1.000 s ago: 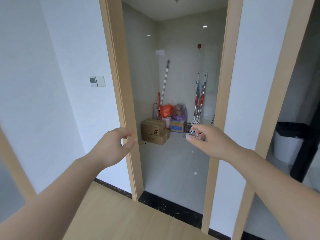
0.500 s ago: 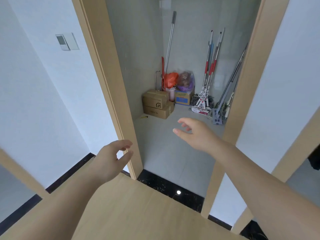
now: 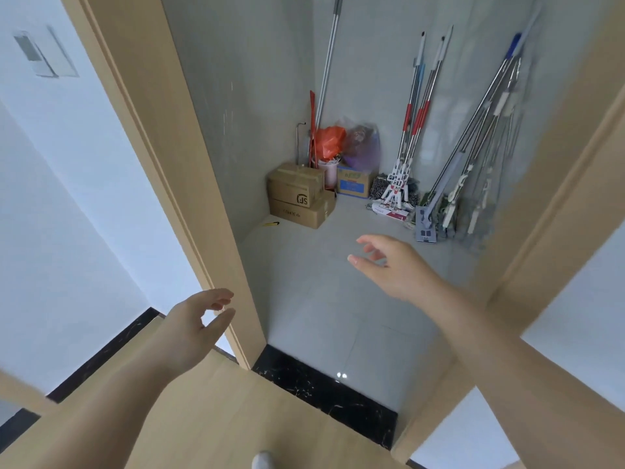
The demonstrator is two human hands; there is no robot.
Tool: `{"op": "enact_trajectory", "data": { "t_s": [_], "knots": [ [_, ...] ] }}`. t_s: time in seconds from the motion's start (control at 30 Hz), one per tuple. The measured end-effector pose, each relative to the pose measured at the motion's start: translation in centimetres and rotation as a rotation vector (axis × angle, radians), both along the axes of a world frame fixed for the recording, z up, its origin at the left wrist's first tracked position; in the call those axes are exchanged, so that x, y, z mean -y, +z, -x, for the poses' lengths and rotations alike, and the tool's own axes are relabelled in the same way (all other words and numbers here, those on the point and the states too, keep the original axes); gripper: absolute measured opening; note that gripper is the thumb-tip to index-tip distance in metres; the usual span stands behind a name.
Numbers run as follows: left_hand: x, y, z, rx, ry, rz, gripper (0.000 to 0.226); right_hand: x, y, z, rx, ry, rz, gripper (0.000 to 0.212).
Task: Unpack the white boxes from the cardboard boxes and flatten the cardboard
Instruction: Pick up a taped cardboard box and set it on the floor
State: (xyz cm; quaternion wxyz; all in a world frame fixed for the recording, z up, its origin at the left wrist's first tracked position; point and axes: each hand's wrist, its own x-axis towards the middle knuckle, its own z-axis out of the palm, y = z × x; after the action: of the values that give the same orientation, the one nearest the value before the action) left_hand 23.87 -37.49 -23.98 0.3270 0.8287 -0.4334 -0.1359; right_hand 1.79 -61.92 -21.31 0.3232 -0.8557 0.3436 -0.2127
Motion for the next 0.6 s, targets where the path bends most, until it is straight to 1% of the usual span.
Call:
{"op": "enact_trajectory", "data": {
  "t_s": [0.17,0.4,0.6],
  "knots": [
    [9.4,-1.5,-7.2,0.011,-0.077,0.037,0.026,7.3,-3.1,-4.0,-0.046,-0.071,-0.039,0.042],
    [23.8,-3.1,-18.5,-0.027,-0.237,-0.049,0.029,16.5,-7.0,-8.9,-0.059,-0.289,-0.228,0.028],
    [35.0,-3.7,-23.9,-0.048,-0.299,-0.031,0.025,24.0,-8.3,-12.2,-0.055,-0.395,-0.299,0.025]
  ]
}}
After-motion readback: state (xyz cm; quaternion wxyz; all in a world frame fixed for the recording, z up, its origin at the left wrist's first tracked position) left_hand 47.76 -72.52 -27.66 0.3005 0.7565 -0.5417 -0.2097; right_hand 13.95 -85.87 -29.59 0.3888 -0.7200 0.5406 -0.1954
